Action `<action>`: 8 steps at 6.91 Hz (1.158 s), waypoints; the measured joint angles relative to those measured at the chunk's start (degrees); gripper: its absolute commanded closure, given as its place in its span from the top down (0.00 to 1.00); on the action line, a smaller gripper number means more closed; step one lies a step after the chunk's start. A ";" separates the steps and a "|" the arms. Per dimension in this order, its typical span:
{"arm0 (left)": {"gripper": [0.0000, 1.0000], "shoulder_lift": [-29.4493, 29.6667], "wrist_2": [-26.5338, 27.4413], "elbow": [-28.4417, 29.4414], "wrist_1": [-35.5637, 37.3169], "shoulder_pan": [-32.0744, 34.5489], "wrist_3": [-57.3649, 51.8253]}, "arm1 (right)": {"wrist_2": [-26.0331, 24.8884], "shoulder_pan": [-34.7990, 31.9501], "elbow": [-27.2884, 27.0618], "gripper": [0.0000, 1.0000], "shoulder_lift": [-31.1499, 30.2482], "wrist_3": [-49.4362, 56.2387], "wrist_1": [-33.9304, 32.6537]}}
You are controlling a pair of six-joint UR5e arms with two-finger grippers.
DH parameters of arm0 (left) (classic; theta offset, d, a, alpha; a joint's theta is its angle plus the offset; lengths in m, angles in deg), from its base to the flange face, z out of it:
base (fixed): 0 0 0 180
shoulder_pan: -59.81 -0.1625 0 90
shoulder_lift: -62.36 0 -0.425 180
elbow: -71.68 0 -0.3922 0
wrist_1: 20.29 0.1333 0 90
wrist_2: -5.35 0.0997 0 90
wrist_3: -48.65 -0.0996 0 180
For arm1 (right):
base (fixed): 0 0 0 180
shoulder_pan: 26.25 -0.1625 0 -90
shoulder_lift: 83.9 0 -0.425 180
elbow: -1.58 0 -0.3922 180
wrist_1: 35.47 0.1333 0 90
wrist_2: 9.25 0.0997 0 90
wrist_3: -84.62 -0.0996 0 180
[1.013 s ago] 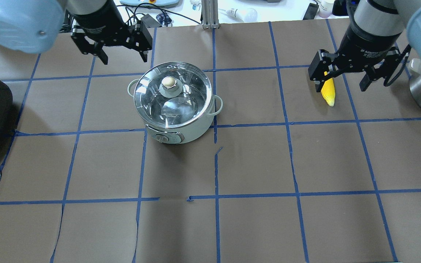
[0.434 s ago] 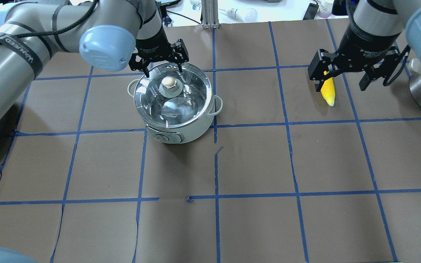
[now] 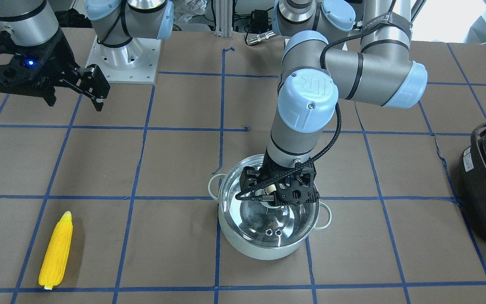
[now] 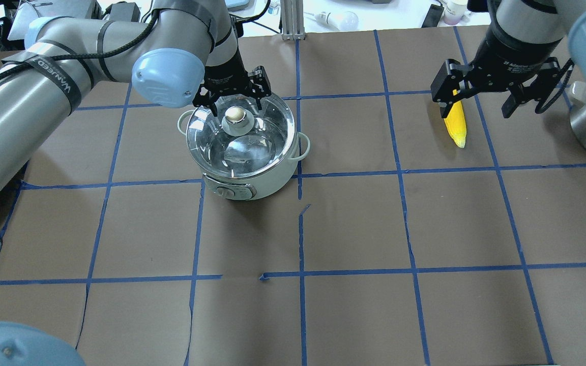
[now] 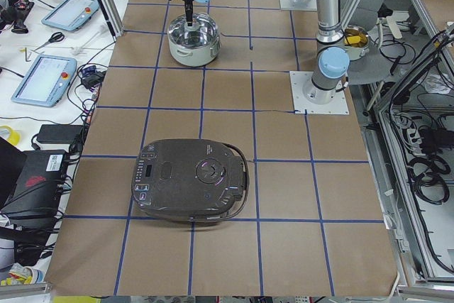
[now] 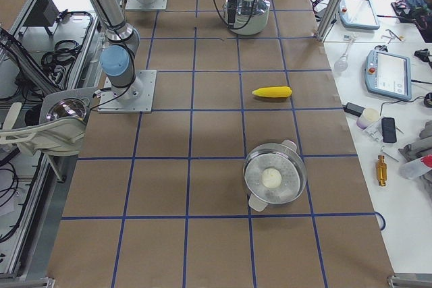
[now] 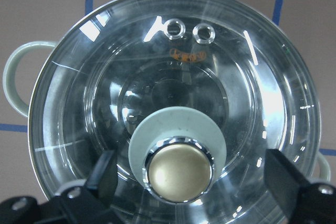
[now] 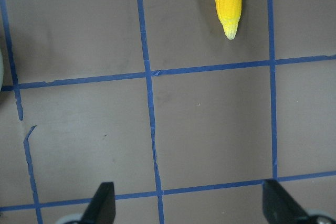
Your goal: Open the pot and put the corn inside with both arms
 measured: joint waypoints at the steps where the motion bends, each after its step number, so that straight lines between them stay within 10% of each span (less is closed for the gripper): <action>1: 0.86 0.35 0.02 -0.03 0.02 0.02 0.18 | 0.26 0.88 0.05 1.00 0.81 0.16 -1.11; 5: 0.22 0.67 0.23 -0.83 -0.10 0.02 -0.15 | 0.69 5.43 -0.22 1.00 8.80 1.40 -13.60; 8: 0.11 -0.31 -0.09 -0.33 -0.36 -0.18 -0.13 | 0.84 6.26 -0.63 1.00 17.65 5.10 -23.98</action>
